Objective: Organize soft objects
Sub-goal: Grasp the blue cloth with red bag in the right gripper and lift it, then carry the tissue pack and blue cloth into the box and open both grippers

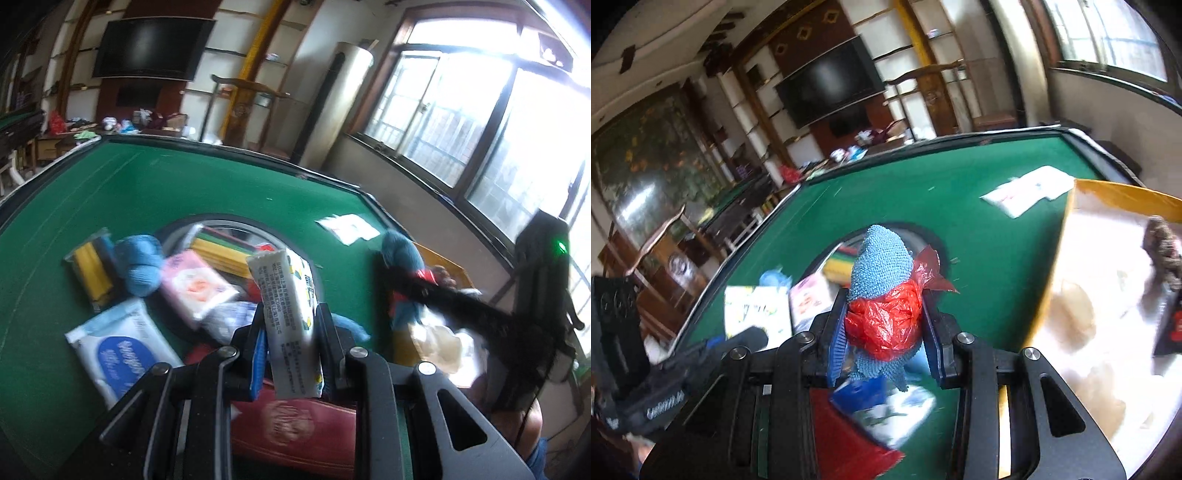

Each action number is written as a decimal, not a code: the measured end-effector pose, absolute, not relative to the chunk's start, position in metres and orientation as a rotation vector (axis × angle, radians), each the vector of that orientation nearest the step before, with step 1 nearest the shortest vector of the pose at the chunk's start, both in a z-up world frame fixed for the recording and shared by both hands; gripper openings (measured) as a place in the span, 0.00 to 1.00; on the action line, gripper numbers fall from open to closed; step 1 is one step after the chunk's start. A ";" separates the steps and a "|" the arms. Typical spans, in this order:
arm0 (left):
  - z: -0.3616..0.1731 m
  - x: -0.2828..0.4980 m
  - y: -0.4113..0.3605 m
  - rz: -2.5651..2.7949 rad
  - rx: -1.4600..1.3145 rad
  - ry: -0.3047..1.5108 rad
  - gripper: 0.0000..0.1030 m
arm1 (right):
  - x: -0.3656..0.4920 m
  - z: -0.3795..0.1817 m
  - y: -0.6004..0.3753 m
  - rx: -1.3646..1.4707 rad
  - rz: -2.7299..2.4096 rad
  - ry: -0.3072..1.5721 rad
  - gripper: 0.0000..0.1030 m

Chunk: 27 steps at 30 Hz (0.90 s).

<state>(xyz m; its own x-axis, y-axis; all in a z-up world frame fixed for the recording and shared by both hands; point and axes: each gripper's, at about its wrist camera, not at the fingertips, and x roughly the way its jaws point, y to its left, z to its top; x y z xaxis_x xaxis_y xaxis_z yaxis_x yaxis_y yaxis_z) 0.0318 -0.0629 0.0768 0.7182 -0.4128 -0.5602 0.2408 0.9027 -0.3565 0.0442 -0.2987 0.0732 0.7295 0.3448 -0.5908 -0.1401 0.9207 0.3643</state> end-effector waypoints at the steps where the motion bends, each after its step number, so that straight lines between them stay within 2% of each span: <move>1: 0.079 0.030 -0.068 -0.381 -0.264 0.683 0.24 | 0.045 0.075 -0.308 0.316 0.242 0.704 0.34; 11: 0.096 0.038 -0.164 -0.589 -0.236 0.773 0.24 | 0.036 0.080 -0.425 0.550 -0.062 0.698 0.34; 17: 0.081 0.043 -0.234 -0.691 -0.211 0.864 0.24 | 0.035 0.053 -0.484 0.691 -0.212 0.790 0.34; 27: 0.046 0.043 -0.268 -0.695 -0.124 0.944 0.25 | 0.044 0.036 -0.486 0.692 -0.293 0.888 0.35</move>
